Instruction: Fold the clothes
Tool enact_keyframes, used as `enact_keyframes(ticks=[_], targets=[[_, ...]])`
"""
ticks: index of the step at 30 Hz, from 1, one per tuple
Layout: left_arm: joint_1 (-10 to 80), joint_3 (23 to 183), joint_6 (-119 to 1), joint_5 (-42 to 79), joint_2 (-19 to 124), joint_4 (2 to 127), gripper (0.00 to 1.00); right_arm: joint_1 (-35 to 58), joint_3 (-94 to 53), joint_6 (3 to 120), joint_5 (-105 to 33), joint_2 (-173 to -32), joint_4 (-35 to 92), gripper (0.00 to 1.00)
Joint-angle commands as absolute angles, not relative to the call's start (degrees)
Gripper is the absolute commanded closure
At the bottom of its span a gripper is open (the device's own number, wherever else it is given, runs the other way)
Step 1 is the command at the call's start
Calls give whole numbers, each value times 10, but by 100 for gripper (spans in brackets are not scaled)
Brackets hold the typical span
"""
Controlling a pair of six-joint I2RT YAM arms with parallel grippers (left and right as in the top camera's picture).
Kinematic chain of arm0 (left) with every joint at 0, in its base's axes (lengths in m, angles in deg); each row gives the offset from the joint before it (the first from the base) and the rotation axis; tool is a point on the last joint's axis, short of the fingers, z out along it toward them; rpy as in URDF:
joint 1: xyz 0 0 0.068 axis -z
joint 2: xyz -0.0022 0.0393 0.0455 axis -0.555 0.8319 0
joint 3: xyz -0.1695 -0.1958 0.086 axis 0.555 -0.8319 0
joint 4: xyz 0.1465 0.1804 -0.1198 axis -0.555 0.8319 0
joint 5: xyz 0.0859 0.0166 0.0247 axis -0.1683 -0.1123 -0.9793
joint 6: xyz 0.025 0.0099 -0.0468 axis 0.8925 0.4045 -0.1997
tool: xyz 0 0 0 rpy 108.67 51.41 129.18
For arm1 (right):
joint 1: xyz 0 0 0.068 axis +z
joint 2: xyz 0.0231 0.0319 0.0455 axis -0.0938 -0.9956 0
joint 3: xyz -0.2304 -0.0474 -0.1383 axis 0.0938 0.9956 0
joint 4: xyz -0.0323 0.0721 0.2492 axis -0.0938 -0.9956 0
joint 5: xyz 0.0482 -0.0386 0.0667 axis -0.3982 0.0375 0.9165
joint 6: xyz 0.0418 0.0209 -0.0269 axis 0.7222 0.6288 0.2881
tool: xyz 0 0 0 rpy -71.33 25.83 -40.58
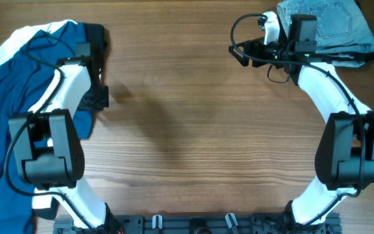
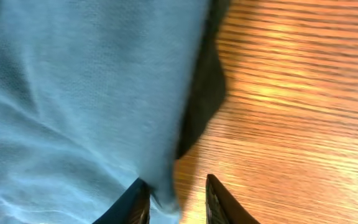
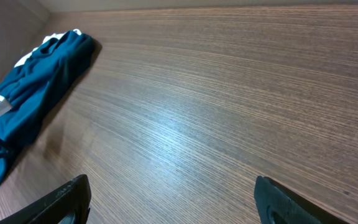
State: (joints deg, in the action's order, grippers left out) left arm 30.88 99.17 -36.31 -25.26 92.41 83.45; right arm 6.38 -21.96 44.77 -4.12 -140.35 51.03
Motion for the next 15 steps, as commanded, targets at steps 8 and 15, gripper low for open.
enact_keyframes(ticks=[8,15], targets=[[254,1001,-364,-246,908,823,66,66,-230,450,-56,-1411,512,15],[226,1001,-364,-246,908,816,93,66,-230,450,-56,-1411,512,15]])
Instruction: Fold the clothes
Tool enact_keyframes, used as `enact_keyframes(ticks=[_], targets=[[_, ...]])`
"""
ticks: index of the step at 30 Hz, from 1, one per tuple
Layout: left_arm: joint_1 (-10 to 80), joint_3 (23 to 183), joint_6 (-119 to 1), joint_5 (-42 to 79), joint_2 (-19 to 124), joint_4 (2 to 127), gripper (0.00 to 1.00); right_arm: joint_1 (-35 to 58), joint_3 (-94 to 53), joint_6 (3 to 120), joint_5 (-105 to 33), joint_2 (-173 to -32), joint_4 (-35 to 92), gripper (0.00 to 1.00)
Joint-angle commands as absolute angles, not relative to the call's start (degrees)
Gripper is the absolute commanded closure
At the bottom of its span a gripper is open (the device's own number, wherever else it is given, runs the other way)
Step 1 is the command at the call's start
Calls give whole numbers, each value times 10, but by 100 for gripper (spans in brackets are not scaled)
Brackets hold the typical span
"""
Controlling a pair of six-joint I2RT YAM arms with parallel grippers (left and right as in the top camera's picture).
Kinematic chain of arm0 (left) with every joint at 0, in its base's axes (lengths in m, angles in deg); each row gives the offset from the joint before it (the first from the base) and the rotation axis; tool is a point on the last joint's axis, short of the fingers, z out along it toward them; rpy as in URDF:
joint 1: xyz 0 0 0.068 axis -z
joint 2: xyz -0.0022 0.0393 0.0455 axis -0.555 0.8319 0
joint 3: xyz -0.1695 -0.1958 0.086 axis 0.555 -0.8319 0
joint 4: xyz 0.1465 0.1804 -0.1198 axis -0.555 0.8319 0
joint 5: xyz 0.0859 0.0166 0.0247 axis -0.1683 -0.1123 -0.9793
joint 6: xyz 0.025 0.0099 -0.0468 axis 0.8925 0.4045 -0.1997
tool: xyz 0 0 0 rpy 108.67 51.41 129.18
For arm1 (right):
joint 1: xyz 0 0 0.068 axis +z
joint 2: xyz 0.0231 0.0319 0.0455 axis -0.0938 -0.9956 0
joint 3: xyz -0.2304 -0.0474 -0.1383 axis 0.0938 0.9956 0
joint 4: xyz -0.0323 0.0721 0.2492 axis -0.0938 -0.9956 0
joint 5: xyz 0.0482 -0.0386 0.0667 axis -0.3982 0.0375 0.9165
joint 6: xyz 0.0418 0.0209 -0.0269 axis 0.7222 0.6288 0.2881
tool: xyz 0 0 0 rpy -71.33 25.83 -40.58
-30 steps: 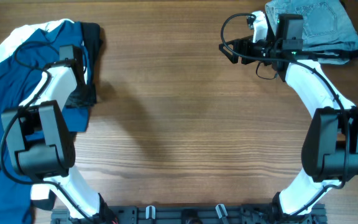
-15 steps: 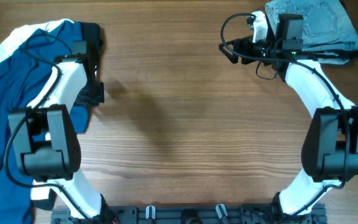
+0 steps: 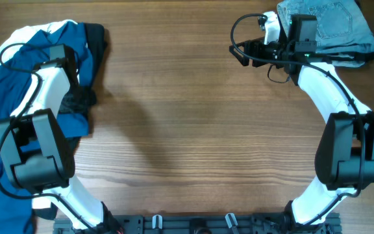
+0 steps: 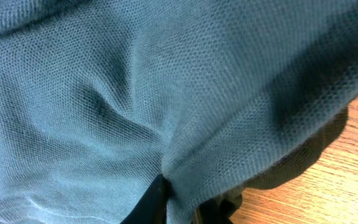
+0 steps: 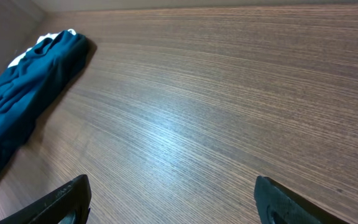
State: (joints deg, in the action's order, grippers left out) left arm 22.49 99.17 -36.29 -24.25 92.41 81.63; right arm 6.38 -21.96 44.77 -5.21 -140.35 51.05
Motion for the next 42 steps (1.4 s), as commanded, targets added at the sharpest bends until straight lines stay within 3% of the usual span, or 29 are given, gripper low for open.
enact_keyframes(ticks=[1,6,11,12,14,19,22,25,27,35,42], targets=[[226,1001,-364,-246,908,816,96,66,-230,450,-56,-1411,512,15],[234,1038,-406,-246,908,899,96,66,-230,450,-55,-1411,515,15],[300,1199,-459,-227,908,1062,96,66,-230,452,-55,-1411,518,16],[311,1205,-459,-227,908,1064,93,66,-230,452,-55,-1411,516,15],[325,1205,-459,-226,908,1064,96,66,-230,452,-55,-1411,514,15],[330,1205,-461,-217,908,1064,94,66,-230,452,-55,-1411,512,15],[344,1207,-461,-138,908,1037,96,66,-230,452,-55,-1411,515,16],[419,1216,-458,-113,908,998,96,65,-230,464,-55,-1411,516,17],[475,1218,-459,-109,908,975,96,64,-230,478,-55,-1411,516,17],[747,1218,-502,95,1000,759,96,-18,-230,508,-18,-1411,518,20],[781,1218,-501,95,1022,759,96,-47,-230,508,12,-1411,514,20]])
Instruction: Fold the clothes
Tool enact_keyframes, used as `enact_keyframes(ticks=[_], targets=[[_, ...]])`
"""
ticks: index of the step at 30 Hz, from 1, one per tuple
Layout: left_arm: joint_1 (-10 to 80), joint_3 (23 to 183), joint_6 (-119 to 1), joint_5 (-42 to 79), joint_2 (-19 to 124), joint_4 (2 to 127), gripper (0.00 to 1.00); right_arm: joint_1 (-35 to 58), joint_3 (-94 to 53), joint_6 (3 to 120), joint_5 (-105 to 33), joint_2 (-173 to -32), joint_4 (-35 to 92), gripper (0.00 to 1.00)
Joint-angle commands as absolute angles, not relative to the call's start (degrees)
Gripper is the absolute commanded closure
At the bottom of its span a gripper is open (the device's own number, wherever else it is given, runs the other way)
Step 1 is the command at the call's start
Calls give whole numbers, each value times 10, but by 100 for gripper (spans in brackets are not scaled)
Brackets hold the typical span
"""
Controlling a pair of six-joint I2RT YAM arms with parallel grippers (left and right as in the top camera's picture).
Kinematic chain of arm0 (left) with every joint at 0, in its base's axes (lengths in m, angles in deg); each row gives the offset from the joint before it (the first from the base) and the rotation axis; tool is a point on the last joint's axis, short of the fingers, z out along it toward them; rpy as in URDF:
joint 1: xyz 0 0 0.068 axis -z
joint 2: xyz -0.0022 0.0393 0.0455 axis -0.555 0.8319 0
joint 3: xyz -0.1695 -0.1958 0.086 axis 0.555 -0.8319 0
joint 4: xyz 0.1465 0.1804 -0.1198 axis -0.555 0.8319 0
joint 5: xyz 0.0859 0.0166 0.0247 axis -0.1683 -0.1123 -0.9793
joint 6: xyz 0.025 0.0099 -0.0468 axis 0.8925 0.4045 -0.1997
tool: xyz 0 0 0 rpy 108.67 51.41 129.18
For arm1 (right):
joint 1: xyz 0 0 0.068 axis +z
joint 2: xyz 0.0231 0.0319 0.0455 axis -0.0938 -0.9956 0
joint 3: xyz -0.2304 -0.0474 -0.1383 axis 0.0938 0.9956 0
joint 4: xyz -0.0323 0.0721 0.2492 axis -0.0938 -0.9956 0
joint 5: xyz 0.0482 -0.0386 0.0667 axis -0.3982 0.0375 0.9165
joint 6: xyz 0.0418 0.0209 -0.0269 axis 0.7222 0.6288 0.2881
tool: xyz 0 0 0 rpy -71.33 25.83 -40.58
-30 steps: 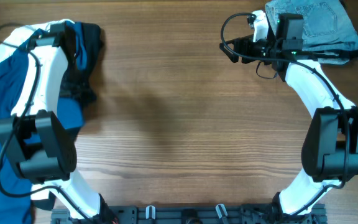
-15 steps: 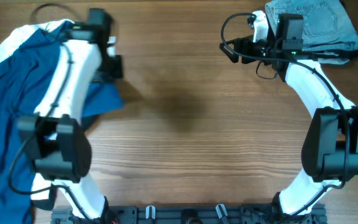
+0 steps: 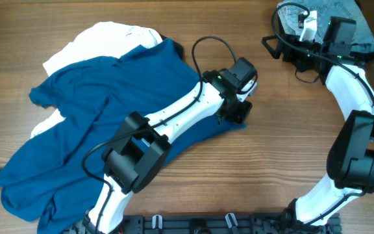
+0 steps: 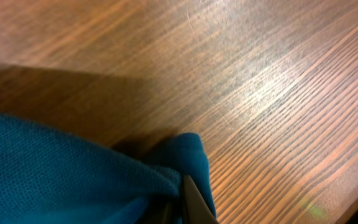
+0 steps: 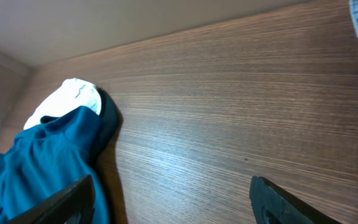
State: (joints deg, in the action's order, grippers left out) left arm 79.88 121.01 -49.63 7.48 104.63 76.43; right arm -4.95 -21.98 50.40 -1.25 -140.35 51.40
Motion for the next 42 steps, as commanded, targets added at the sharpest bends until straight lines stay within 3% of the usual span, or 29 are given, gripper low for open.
enact_keyframes(ticks=[1,4,5,7,9,13,16,21,31,37,42], targets=[[771,1218,-502,95,1011,761,95,-48,-230,508,14,-1411,514,20],[726,1218,-501,95,949,765,75,-48,-230,508,15,-1411,514,20],[696,1218,-499,95,914,765,52,-48,-230,508,25,-1411,514,20],[627,1218,-497,94,861,764,28,-46,-230,508,27,-1411,514,21],[540,1218,-477,85,845,760,20,-32,-230,507,27,-1411,514,21],[374,1218,-417,41,903,717,17,18,-230,501,24,-1411,513,22],[314,1218,-373,28,970,678,17,59,-230,489,19,-1411,511,21],[302,1218,-333,-11,1056,598,16,103,-230,473,-24,-1411,475,21],[339,1218,-331,-25,1179,531,17,105,-230,461,-41,-1411,453,22],[285,1218,-312,-264,1220,574,19,105,-230,461,-54,-1411,448,21],[184,1218,-304,-322,1221,575,12,105,-230,460,-80,-1411,445,21]])
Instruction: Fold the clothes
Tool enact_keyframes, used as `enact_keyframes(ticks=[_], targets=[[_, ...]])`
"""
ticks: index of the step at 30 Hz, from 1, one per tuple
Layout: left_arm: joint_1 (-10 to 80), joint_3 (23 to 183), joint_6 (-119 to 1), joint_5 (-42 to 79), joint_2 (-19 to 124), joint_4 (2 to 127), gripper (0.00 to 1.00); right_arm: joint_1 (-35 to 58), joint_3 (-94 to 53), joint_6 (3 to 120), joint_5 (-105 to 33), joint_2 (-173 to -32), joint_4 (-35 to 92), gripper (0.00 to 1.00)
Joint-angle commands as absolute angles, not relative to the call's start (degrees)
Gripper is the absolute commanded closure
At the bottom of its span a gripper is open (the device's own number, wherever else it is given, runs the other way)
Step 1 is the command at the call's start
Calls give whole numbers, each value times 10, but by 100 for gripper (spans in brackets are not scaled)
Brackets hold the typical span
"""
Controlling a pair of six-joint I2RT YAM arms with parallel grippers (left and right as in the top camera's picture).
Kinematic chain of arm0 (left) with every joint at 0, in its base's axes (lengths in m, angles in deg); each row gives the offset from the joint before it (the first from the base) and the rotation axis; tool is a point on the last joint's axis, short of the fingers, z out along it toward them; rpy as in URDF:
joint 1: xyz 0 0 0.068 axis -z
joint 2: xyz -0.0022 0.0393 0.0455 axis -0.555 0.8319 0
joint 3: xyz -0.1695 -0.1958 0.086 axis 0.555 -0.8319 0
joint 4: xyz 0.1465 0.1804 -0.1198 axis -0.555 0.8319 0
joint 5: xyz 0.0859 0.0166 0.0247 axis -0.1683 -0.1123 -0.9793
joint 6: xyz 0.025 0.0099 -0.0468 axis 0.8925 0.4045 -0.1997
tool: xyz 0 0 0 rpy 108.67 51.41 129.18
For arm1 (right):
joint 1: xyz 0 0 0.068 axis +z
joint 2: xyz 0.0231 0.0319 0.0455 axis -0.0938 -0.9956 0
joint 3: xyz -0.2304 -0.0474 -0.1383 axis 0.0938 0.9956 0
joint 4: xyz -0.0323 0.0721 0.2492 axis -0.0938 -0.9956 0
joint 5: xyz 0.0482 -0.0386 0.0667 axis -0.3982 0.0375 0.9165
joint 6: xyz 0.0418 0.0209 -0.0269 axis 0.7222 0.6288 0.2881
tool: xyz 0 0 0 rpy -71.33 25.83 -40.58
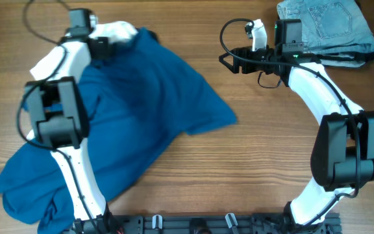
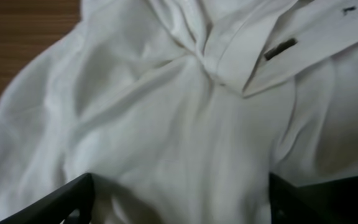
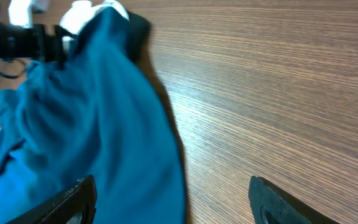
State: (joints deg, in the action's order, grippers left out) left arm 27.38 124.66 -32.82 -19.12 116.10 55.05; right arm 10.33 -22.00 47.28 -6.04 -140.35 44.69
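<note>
A large blue shirt (image 1: 141,104) lies spread over the left and middle of the table, one corner pointing right. A crumpled white garment (image 1: 119,29) sits at the back left, partly under the blue shirt. My left gripper (image 1: 102,44) hovers over it, open; in the left wrist view the white garment (image 2: 179,112) fills the frame between the spread fingers (image 2: 73,199). My right gripper (image 1: 226,62) is open at the back, right of the shirt, holding nothing. The right wrist view shows the blue shirt (image 3: 73,124) on the left and my gripper (image 3: 179,208) over bare wood.
Folded light-blue jeans (image 1: 326,23) rest at the back right corner, behind the right arm. The wooden table (image 1: 271,162) shows bare to the right of the shirt. The shirt's lower part hangs toward the front left edge.
My left gripper was shut on the blue shirt's edge at the table's middle right; now it is open over the white garment at the back left. The right gripper has moved left.
At first the clothes lay bunched at the left edge with my left gripper at the blue fabric. Then it was shut on that fabric. Later the blue shirt was drawn out across the middle. Now the shirt lies released and spread, and the left gripper is over the white garment.
</note>
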Motion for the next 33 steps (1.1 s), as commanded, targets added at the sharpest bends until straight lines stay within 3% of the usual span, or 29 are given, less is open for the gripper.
enact_keyframes(ticks=[1,6,12,15,16,19,24,29,33], targets=[[158,1218,-304,-322,1221,575,9,105,-230,461,-82,-1411,445,21],[68,1218,-304,-322,1204,584,2,105,-230,461,-82,-1411,451,21],[82,1218,-308,-313,1026,571,0,105,-230,461,-81,-1411,443,21],[91,1218,-308,-221,941,582,1,105,-230,461,-79,-1411,448,21],[95,1218,-308,-138,923,593,2,105,-230,463,-79,-1411,448,21],[112,1218,-308,-46,942,603,5,105,-230,463,-79,-1411,445,21],[131,1218,-303,-46,1026,596,11,105,-230,463,-82,-1411,442,27],[137,1218,-302,-37,1094,547,10,105,-230,463,-82,-1411,442,27],[150,1218,-302,-15,1122,525,15,105,-230,463,-82,-1411,444,27]])
